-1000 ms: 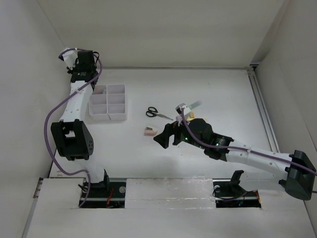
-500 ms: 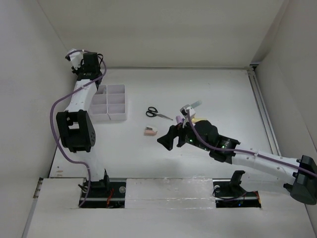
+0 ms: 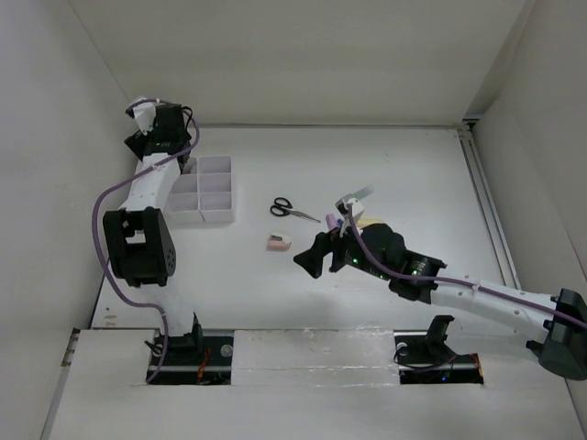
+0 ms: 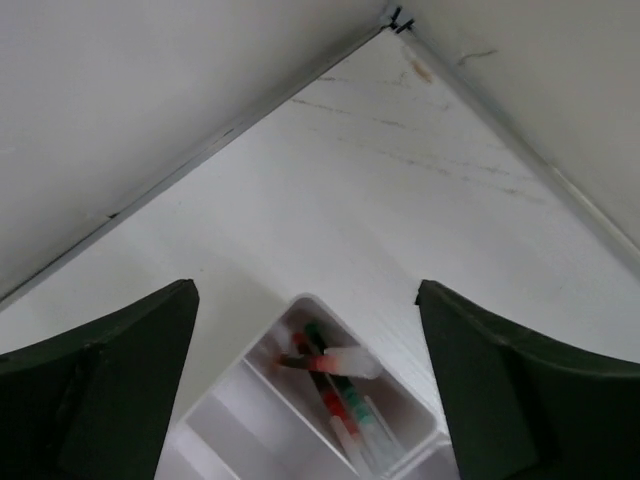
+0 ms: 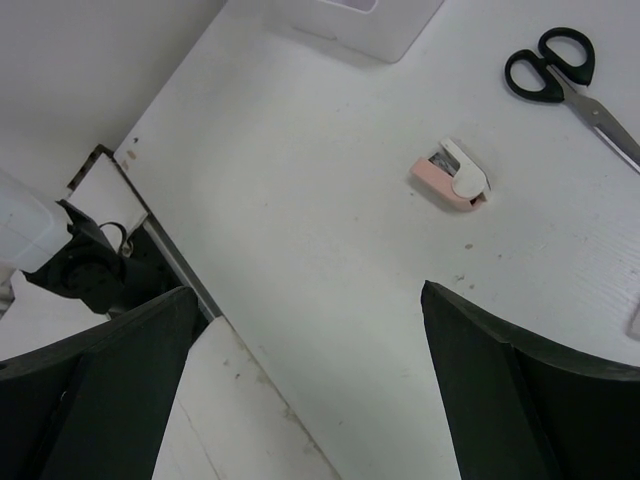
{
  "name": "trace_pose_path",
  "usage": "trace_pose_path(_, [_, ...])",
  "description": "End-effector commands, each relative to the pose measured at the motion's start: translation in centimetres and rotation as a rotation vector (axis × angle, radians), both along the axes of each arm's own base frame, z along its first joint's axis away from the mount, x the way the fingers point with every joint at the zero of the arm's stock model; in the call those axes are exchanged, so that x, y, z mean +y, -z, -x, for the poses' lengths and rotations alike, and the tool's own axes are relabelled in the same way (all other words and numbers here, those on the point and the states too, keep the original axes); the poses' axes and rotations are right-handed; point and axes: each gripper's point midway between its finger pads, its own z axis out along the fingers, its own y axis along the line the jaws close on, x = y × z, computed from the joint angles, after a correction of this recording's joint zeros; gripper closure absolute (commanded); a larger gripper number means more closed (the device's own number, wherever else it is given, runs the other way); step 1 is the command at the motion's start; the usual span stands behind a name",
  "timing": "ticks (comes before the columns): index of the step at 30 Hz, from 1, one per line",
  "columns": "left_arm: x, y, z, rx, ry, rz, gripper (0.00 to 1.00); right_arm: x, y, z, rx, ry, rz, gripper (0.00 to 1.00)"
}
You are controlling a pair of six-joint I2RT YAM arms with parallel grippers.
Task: Sort the stationery into containers
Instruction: Place the pen in the storage box.
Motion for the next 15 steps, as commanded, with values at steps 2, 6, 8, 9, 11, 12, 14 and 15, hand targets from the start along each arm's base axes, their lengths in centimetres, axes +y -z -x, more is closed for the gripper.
trace_pose_path(2, [-2.4, -11.1, 1.5, -0.244, 0.096, -0.025, 0.02, -0.3, -0.6, -1.2, -0.035, 0.035, 0.001, 0.0])
trace_pose_path(6, [-5.5, -18.6, 3.9, -0.383, 0.262, 0.031, 0.0, -0.7, -0.7, -2.3, -0.031, 0.061, 0.024, 0.0])
trace_pose_path(8, [-6.9, -21.0, 5.2, -0.425, 0.335, 0.063, 0.0, -1.6, -0.2, -3.0, -0.022, 0.11, 0.059, 0.0])
trace_pose_path(9, [-7.2, -22.9, 6.6, -0.459, 0.356, 0.064, 0.0, -2.2, 0.2, -3.4, -0.02, 0.146, 0.082, 0.0])
trace_pose_path(11, [-8.1, -23.7, 8.2, -0.449, 0.405, 0.083, 0.0, -3.0, 0.0, -4.2, -0.029, 0.188, 0.108, 0.0])
trace_pose_path(12, [-8.4, -24.8, 9.7, -0.468, 0.424, 0.085, 0.0, -3.8, 0.9, -4.5, -0.019, 0.227, 0.15, 0.0])
trace_pose_path(14, [-9.0, -24.2, 11.3, -0.44, 0.451, 0.112, 0.0, -4.8, 0.7, -5.1, -0.017, 0.272, 0.176, 0.0])
trace_pose_path(15, [-9.7, -24.0, 11.8, -0.445, 0.488, 0.136, 0.0, -5.7, 1.6, -5.3, 0.002, 0.295, 0.215, 0.0])
